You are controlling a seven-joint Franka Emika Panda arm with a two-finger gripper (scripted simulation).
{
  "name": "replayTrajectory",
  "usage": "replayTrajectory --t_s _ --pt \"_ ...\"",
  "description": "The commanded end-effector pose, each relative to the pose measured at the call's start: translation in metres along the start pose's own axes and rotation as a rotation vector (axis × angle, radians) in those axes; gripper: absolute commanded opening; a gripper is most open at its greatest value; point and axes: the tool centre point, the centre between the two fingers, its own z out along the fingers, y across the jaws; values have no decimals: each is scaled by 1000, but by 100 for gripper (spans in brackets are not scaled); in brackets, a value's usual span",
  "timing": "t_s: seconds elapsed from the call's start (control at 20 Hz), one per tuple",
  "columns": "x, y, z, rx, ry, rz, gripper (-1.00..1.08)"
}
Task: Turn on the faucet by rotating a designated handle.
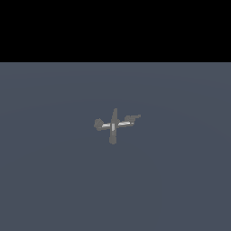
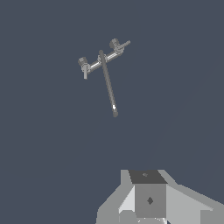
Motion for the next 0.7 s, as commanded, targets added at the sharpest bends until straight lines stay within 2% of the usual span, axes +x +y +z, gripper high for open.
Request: replayTrajectory --t_s 0.0,0.65 --pt "12 -8 16 0 1 49 -100" --pt "89 -39 104 2 6 319 -100"
